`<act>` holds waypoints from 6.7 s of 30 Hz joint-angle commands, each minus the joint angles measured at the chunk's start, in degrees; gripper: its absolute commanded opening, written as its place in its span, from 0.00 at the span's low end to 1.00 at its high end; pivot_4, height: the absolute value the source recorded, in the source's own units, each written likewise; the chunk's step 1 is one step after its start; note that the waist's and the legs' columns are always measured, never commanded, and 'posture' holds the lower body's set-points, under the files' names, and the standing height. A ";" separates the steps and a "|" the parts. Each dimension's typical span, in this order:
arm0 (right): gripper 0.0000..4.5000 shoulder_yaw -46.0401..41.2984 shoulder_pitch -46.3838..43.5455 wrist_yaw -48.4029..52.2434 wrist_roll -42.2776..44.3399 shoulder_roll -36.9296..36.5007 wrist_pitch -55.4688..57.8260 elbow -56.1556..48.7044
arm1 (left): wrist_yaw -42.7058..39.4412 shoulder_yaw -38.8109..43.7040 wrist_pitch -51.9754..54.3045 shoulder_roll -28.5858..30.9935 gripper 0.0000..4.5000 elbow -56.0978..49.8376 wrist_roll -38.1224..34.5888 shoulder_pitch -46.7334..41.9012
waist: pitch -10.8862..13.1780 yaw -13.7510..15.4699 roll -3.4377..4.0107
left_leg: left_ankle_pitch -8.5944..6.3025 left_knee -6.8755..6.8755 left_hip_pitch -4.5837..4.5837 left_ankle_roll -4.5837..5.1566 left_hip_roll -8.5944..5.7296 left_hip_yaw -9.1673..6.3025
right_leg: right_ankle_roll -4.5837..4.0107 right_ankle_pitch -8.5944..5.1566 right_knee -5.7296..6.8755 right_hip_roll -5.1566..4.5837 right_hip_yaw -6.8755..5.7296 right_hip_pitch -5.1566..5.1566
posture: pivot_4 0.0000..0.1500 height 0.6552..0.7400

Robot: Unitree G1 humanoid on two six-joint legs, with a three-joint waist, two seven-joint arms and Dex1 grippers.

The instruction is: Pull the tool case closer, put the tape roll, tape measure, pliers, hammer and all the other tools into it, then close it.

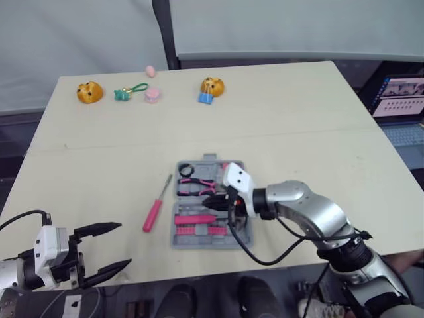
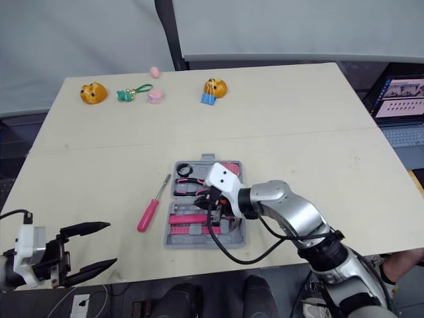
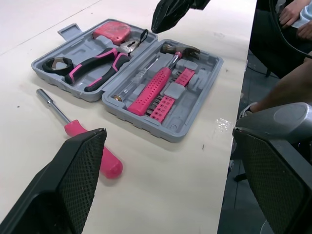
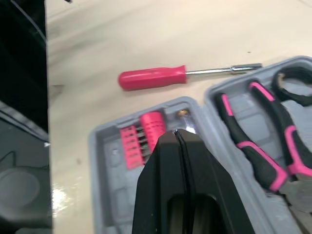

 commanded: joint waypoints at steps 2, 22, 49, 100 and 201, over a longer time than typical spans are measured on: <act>0.01 0.65 2.55 2.84 -2.63 0.45 -8.55 2.55 | -0.06 0.11 0.16 0.91 1.00 -0.43 -0.36 -0.67 | 0.00 0.00 -0.01 | 0.00 0.00 0.01 0.00 0.00 0.01 | 0.00 0.00 0.00 0.00 0.00 0.01 | 1.00 0.67; 0.01 3.52 3.68 7.65 -11.23 3.16 -18.77 12.66 | 0.97 0.34 1.94 1.55 1.00 -2.26 -0.57 -0.98 | -0.02 -0.03 -0.03 | 0.00 0.01 0.04 0.00 0.06 0.01 | 0.00 0.00 0.00 0.02 0.00 0.03 | 1.00 0.67; 0.01 5.01 7.92 8.87 -15.59 2.91 -20.28 16.54 | 0.60 0.46 0.74 0.69 1.00 -2.65 -0.63 1.14 | -0.15 0.04 -0.25 | -0.02 0.01 0.34 -0.01 0.10 -0.06 | -0.01 -0.01 -0.03 0.02 -0.04 0.37 | 1.00 0.67; 0.01 4.71 10.53 9.97 -11.80 6.56 -9.27 24.79 | 0.20 -0.11 -1.07 0.84 1.00 -0.39 -0.43 0.29 | -1.13 -0.09 -0.23 | -0.46 -0.14 1.36 -0.27 0.64 -0.16 | -0.36 -0.20 -0.43 0.26 -0.46 1.44 | 1.00 0.67; 0.99 -58.18 56.08 14.07 13.09 -21.38 -15.90 -21.78 | 61.11 -7.75 50.33 -7.62 1.00 -30.34 2.61 -6.17 | -0.07 3.80 -0.04 | -0.64 -0.01 1.27 0.05 0.77 0.20 | -0.11 0.24 -1.72 0.26 -0.98 1.98 | 1.00 0.67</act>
